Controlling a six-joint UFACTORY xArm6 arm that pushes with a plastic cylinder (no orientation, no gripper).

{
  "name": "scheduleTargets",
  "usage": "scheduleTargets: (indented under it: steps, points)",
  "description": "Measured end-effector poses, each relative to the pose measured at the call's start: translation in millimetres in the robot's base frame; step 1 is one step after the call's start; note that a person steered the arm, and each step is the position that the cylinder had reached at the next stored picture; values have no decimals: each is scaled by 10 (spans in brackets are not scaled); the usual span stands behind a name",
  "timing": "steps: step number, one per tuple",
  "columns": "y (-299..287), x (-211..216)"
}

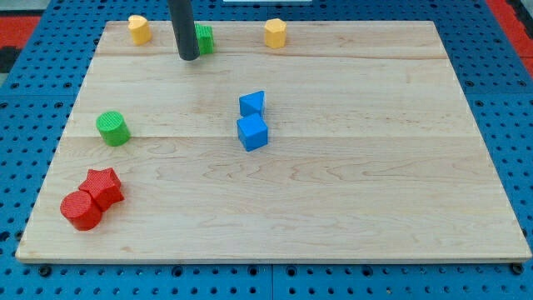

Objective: Push blue triangle in between the blue cube and yellow heart

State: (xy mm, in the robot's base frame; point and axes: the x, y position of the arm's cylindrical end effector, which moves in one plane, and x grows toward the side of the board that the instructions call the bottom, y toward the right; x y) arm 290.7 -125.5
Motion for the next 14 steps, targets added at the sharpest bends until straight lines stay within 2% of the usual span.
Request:
scheduleTargets:
  steps: [2,3,4,5,6,7,8,9,11,13,14]
  points:
    - [1318,177]
    - [1381,887]
    - [1312,1178]
    - [462,1130]
    - [207,864]
    - [208,711]
    - [422,1089]
    - [831,865]
    - [460,416]
    - [128,361]
    - [385,389]
